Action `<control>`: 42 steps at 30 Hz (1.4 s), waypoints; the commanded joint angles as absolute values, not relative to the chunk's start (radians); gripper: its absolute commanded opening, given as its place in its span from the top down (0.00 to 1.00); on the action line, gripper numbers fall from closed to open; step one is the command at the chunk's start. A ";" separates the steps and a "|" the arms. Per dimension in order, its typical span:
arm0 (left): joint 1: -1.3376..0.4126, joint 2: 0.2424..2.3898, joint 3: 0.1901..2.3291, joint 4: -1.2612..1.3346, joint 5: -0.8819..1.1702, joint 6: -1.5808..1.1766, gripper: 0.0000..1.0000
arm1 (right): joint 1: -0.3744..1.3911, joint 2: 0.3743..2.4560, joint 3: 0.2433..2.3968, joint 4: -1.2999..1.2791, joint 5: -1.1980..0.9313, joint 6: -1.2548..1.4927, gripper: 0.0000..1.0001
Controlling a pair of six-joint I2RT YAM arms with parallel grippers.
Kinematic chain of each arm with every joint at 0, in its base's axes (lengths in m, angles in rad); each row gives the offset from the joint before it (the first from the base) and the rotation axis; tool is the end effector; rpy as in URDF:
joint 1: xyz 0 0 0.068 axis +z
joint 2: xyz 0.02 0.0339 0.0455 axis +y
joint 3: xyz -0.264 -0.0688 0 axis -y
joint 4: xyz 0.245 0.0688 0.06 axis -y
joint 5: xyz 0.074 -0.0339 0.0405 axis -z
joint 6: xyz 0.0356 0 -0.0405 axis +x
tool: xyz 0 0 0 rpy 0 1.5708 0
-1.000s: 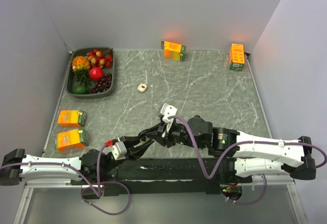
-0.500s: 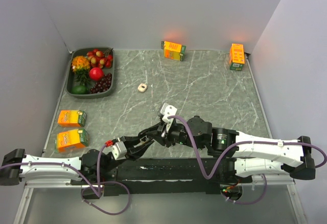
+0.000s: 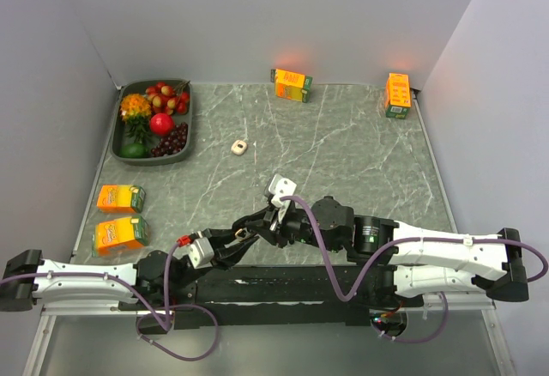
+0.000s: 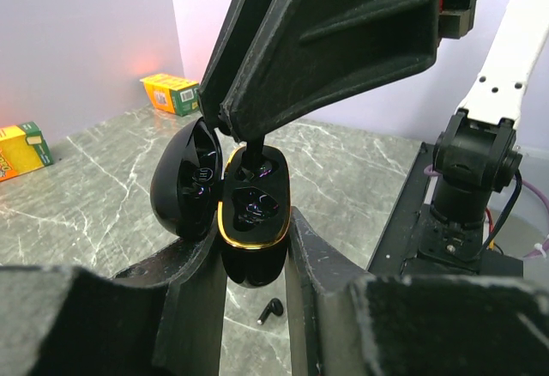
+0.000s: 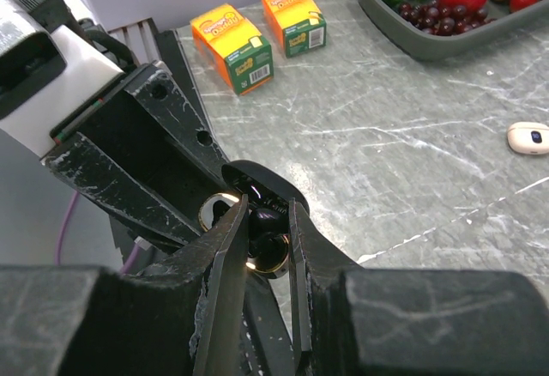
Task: Insert the wireless bluetooth earbuds into the charging case
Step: Place the earbud in the charging case.
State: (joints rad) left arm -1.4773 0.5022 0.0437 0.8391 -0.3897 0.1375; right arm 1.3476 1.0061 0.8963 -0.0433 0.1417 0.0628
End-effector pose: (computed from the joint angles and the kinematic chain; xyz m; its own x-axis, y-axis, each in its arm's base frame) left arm 0.0260 -0.1323 0.2257 0.1561 -0.3064 -0.9390 0.8749 0.4841 -0.0125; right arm 0.0573 0.2298 0.3526 -0.0923 -0.1261 -0.9877 -0.9306 0.3639 0.0405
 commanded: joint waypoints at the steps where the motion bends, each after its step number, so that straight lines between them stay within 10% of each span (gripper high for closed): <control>1: -1.482 0.508 0.097 0.888 -0.365 0.140 0.99 | 1.342 0.994 0.882 -0.029 0.152 0.080 1.00; 13: -1.482 0.514 0.089 0.896 -0.367 0.135 0.99 | 1.342 0.991 0.911 -0.046 0.163 0.083 0.70; 42: -1.482 0.529 0.091 0.884 -0.387 0.124 0.99 | 1.342 0.934 0.925 -0.020 0.160 0.104 0.53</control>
State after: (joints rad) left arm -1.4769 0.5220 0.0483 0.8333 -0.3904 0.1371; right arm 1.3476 0.9882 0.8959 -0.0635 0.1440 0.0917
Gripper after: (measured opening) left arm 0.321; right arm 0.452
